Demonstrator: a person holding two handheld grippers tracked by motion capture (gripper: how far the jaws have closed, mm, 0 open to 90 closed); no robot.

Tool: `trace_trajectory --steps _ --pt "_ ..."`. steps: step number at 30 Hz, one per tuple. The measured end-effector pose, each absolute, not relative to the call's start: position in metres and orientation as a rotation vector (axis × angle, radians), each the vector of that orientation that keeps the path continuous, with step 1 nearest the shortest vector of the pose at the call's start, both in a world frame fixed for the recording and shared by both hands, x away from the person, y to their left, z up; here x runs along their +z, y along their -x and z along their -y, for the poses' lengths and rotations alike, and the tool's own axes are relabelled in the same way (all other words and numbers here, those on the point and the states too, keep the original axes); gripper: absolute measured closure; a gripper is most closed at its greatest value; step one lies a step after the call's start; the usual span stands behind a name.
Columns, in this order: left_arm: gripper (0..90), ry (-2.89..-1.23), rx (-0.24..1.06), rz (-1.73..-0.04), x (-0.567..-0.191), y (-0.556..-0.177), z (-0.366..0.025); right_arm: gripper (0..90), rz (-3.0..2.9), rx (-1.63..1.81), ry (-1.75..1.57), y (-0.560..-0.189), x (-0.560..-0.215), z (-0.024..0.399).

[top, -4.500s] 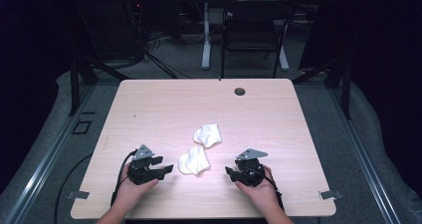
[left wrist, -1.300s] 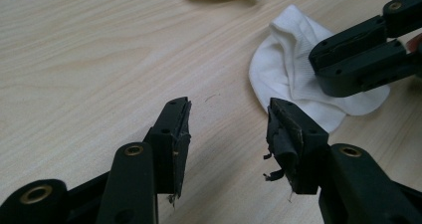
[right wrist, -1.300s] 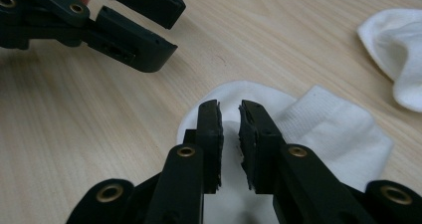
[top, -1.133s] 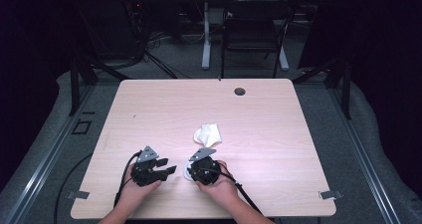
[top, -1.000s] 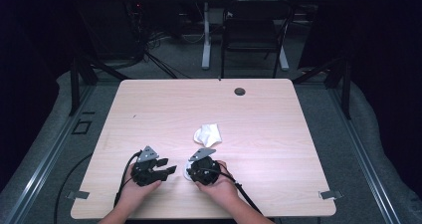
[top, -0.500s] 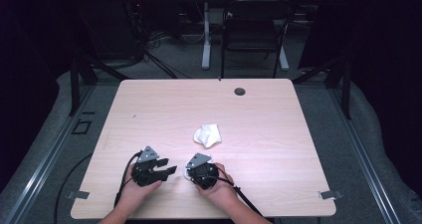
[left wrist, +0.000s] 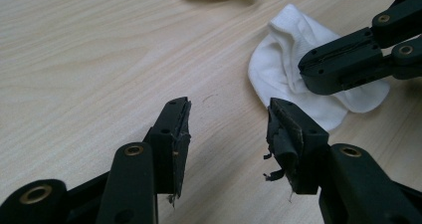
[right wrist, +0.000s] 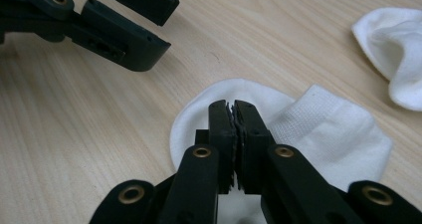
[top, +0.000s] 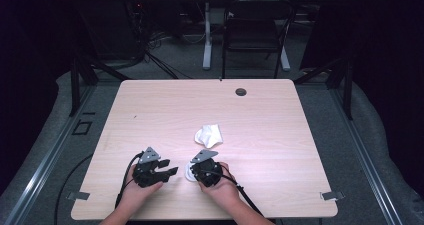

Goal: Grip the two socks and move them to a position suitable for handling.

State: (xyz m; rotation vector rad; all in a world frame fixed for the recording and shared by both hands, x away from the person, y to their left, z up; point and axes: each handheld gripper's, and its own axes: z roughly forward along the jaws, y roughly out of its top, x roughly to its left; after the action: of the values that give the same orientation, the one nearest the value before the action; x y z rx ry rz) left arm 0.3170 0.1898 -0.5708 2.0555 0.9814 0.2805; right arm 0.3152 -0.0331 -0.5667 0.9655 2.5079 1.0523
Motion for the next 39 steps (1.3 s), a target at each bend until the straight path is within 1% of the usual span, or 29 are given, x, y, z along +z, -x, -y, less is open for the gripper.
trace_trajectory --steps 9,14,19,24,31,37,38,39 --pt "51.7 -2.055 0.282 -0.972 -0.570 -0.316 -0.187 87.6 -2.467 1.154 -0.989 -0.313 -0.555 0.041" --pt "54.6 -2.042 0.255 -0.960 -0.568 -0.314 -0.184 87.6 -2.441 1.183 -0.996 -0.313 -0.545 0.052" --pt "55.6 -2.052 0.245 -0.947 -0.567 -0.315 -0.173 87.6 -2.418 1.200 -0.997 -0.311 -0.539 0.058" --pt "55.5 -2.101 0.246 -0.933 -0.571 -0.316 -0.155 87.6 -2.396 1.214 -1.000 -0.311 -0.534 0.068" --pt "55.9 -2.113 0.249 -0.955 -0.577 -0.321 -0.141 87.6 -2.374 1.231 -1.007 -0.309 -0.531 0.074" --pt "59.8 -2.129 0.271 -0.957 -0.580 -0.320 -0.138 87.6 -2.366 1.227 -1.003 -0.308 -0.529 0.078" --pt "63.5 -2.146 0.280 -0.946 -0.580 -0.320 -0.138 87.5 -2.360 1.229 -1.009 -0.308 -0.529 0.080" --pt "64.4 -2.146 0.286 -0.945 -0.581 -0.319 -0.138 87.5 -2.363 1.224 -1.008 -0.308 -0.529 0.080"
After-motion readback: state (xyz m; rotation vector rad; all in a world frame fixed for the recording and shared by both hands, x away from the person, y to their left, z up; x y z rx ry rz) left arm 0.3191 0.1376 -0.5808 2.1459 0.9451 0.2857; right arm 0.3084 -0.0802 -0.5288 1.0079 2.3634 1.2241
